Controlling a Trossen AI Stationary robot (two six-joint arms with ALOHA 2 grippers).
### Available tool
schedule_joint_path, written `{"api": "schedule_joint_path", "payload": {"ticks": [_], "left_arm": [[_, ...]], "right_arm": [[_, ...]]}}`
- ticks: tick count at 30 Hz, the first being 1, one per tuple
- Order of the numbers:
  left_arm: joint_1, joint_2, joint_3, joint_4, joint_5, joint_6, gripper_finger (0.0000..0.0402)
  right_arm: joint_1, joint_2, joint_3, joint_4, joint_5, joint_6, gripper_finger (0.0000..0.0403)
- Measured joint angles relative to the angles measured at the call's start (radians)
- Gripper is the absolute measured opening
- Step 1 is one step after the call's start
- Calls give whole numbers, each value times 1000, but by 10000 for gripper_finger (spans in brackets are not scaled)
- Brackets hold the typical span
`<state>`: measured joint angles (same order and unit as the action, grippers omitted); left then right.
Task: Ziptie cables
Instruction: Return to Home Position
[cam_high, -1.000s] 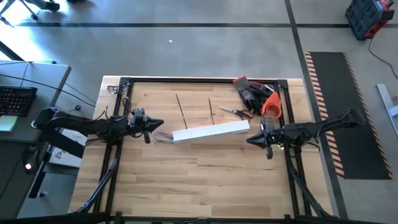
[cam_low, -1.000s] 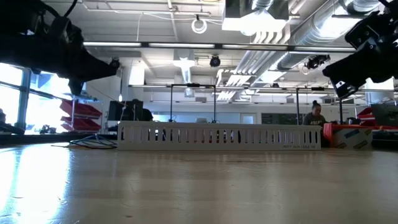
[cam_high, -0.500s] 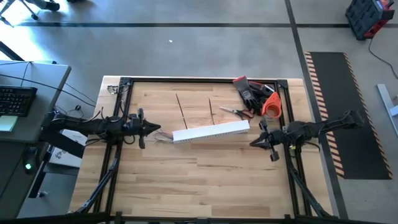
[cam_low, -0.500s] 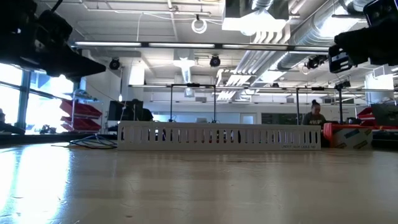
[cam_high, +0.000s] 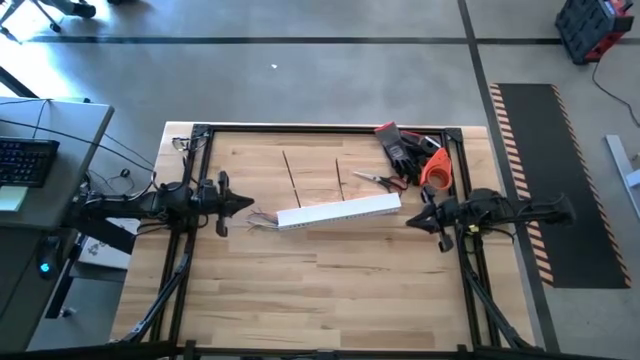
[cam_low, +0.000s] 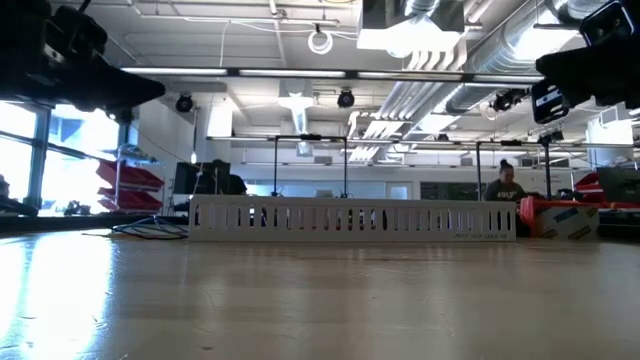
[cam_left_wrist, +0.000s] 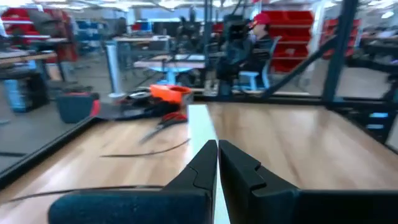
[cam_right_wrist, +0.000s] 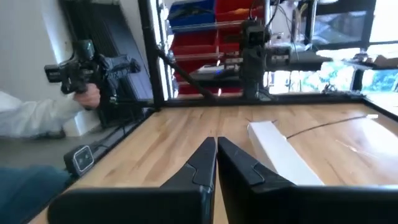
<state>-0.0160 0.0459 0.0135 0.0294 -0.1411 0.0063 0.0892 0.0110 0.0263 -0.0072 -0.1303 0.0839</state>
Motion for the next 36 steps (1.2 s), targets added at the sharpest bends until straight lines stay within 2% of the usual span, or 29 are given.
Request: {"api": "schedule_joint_path", "payload": {"ticks": [5,10,17,36], "left_arm": [[4,4,-1,-19,87,-13,0],[3,17,-1,-10,36,-13,0],[2,35,-1,-8,27,-80,0],[2,35,-1,-8,26,-82,0]], "right_arm": [[-6,9,-17,30,57,0,0],[-6,23,-17,23,141,-3,0],[-6,22,-17,25,139,13,0],[-6,28,-17,25,138,12,0]]}}
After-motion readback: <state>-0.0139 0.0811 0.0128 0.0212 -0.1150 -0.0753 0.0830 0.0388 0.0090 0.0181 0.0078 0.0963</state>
